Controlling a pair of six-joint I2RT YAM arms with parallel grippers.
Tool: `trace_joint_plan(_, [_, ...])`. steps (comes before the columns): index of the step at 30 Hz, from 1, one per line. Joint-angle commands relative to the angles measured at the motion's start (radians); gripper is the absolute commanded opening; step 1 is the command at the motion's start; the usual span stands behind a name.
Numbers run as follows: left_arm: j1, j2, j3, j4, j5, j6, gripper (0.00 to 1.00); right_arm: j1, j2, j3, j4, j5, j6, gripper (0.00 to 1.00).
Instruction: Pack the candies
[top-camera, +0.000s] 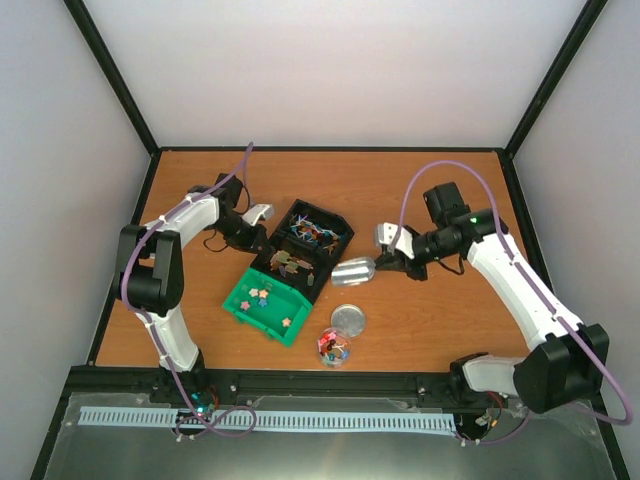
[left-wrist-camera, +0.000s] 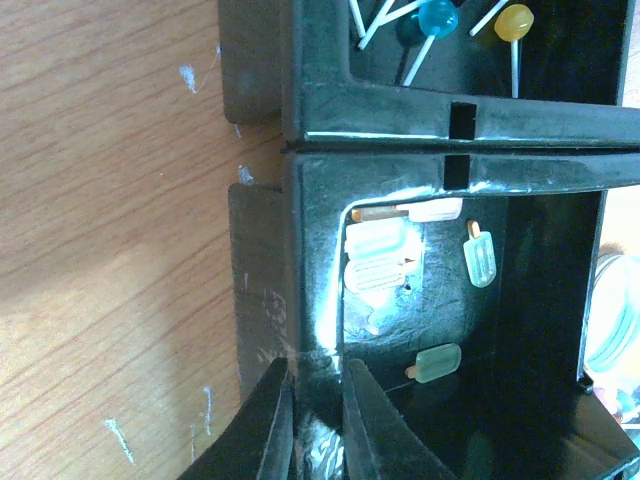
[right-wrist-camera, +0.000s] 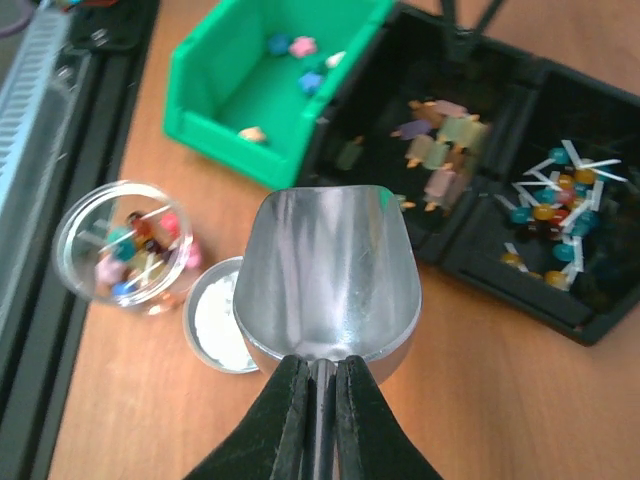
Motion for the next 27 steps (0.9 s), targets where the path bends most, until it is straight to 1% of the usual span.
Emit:
trace_joint_plan(1, [0.005,-0.022,-0.015,-0.006,-0.007,0.018,0.01,0.004,0.074,0.094,0.195,0.047,0.313,0.03])
trace_joint_plan(3, [0.005,-0.025,-0.019,-0.002,-0.006,0.015,0.01,0.005,0.157,0.152,0.229,0.096,0.439,0.03])
trace_joint_plan(5, [0.004,-0.026,-0.020,0.002,0.000,0.010,0.01,0.006,0.227,0.214,0.241,0.150,0.522,0.03])
trace_joint_plan(10, [0.003,-0.031,-0.019,0.006,-0.004,0.009,0.01,0.032,0.410,0.378,0.191,0.244,0.639,0.03])
trace_joint_plan(15, [0.002,-0.045,-0.030,0.021,-0.005,0.003,0.01,0.094,0.555,0.500,0.131,0.333,0.682,0.03])
trace_joint_plan(21, [-0.006,-0.055,-0.040,0.026,-0.015,0.010,0.01,0.171,0.702,0.632,0.065,0.498,0.740,0.03])
trace_joint_plan(24, [-0.012,-0.058,-0.043,0.033,-0.022,0.011,0.01,0.184,0.772,0.690,0.032,0.544,0.759,0.03])
trace_joint_plan(27, [-0.021,-0.054,-0.042,0.037,-0.021,0.015,0.01,0.189,0.829,0.729,0.027,0.551,0.770,0.03])
